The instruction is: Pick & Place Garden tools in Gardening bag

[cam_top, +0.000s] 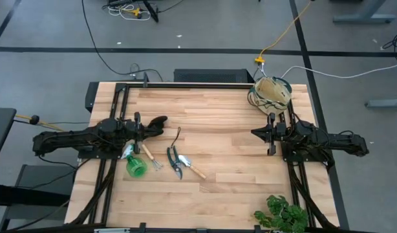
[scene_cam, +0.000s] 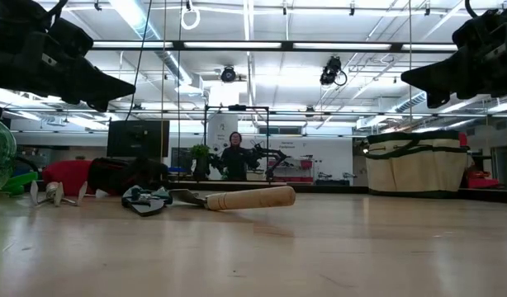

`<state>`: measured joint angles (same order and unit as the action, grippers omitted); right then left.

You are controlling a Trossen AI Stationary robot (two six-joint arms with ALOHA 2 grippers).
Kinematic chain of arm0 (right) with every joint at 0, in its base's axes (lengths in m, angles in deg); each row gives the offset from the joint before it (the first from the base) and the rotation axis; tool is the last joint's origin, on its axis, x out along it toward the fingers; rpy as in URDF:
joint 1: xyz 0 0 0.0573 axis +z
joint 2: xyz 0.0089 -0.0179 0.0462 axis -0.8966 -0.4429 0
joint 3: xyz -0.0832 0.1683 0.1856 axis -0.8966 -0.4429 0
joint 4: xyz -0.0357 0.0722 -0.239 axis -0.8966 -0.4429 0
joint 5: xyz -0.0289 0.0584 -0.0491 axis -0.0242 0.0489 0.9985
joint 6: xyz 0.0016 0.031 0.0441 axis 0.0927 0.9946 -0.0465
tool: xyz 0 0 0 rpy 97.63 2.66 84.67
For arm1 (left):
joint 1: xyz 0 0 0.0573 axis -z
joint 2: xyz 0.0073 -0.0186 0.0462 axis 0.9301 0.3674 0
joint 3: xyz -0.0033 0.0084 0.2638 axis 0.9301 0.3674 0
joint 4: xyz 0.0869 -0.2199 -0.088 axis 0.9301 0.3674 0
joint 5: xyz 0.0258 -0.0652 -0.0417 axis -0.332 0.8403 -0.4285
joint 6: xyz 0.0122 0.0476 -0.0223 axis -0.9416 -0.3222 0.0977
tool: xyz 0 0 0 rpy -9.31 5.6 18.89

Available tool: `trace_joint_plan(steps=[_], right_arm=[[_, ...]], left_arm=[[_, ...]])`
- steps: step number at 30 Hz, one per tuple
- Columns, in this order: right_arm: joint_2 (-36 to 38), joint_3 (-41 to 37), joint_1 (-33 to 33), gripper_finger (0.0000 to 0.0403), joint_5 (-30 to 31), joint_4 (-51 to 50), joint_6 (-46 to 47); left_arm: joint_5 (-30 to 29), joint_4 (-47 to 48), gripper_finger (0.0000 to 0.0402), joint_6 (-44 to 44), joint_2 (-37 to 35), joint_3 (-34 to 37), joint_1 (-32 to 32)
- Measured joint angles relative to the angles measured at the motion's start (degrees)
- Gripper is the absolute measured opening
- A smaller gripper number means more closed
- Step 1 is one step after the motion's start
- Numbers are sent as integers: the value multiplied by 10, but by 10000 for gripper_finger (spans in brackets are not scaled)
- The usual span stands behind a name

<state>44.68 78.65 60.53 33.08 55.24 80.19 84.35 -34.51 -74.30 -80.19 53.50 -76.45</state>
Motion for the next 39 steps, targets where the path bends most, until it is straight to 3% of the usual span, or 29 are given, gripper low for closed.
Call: trace_joint_plan(steps=[9, 25, 39], right_arm=[[0, 0, 0, 21, 0, 0, 0], [0, 0, 0, 21, 0, 0, 0], [0, 0, 0, 21, 0, 0, 0]], left_arm=[[2, -27, 25, 18, 0, -3, 0], [2, -7, 25, 14, 4, -97, 0], [2, 15, 25, 13, 109, -174, 0]])
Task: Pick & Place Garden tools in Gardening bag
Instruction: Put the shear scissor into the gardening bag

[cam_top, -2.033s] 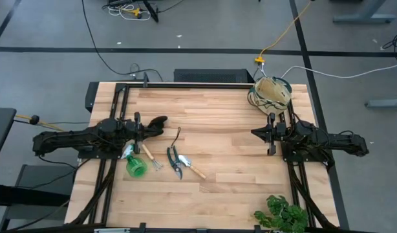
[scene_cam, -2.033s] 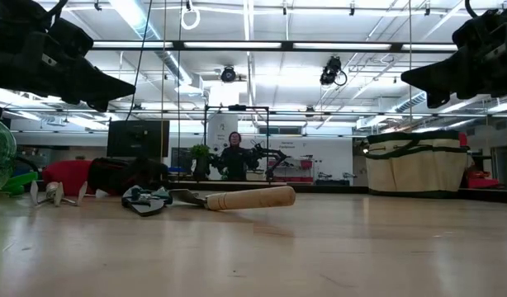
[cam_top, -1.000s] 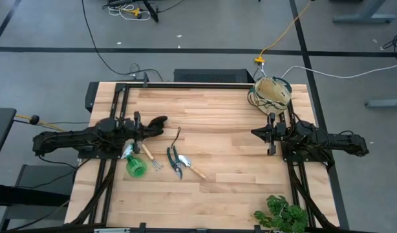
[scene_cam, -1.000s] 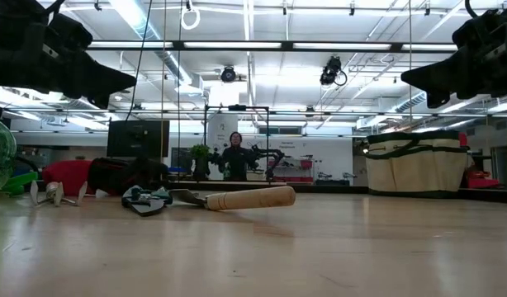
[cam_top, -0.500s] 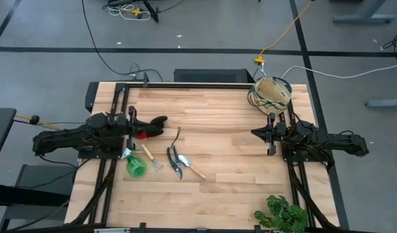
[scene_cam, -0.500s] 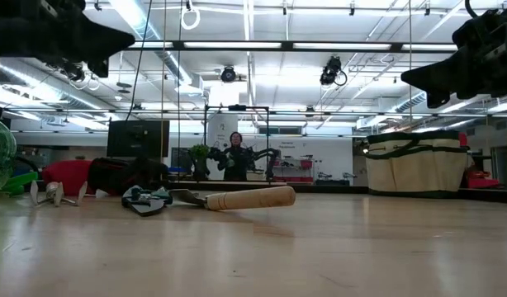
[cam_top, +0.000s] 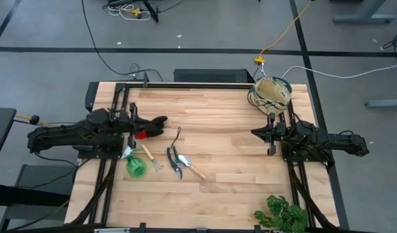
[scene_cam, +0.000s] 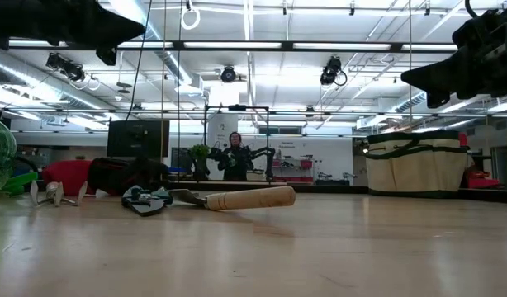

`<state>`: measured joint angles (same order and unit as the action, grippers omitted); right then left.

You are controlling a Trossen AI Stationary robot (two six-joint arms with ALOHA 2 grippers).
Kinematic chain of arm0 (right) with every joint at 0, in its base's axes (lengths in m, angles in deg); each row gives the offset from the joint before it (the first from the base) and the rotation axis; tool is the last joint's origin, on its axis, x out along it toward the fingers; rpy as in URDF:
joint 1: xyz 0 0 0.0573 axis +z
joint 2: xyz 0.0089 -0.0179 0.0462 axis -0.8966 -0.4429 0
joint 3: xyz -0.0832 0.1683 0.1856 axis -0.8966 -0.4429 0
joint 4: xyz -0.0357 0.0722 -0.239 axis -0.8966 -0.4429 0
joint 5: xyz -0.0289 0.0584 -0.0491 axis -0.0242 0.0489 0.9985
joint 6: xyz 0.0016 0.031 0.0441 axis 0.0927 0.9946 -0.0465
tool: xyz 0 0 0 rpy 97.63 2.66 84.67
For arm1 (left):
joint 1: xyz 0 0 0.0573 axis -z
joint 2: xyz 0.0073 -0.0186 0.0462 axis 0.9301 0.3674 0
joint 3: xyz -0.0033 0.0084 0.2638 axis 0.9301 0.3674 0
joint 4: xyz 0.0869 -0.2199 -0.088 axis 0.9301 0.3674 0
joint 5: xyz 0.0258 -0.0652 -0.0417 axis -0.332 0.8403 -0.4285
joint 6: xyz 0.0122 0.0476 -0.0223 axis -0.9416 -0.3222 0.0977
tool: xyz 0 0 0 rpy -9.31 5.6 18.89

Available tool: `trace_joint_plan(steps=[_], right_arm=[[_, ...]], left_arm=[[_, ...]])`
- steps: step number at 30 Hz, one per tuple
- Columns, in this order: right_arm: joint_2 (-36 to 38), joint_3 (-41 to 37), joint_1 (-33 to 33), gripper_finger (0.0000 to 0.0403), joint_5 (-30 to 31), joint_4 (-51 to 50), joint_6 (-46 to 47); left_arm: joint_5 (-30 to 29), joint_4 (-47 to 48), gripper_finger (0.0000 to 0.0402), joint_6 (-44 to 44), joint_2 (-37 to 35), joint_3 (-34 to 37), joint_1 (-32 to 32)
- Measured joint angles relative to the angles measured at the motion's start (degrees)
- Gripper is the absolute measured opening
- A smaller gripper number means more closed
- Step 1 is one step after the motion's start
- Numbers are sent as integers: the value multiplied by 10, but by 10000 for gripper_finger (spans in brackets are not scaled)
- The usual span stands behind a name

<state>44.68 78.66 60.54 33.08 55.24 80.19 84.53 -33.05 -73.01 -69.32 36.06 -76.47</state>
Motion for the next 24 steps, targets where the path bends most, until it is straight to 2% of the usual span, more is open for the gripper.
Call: trace_joint_plan(steps=[10, 24], right_arm=[[0, 0, 0, 21, 0, 0, 0], [0, 0, 0, 21, 0, 0, 0]], left_arm=[[5, 0, 25, 0, 104, -73, 0], [6, -1, 25, -2, 210, -177, 0]])
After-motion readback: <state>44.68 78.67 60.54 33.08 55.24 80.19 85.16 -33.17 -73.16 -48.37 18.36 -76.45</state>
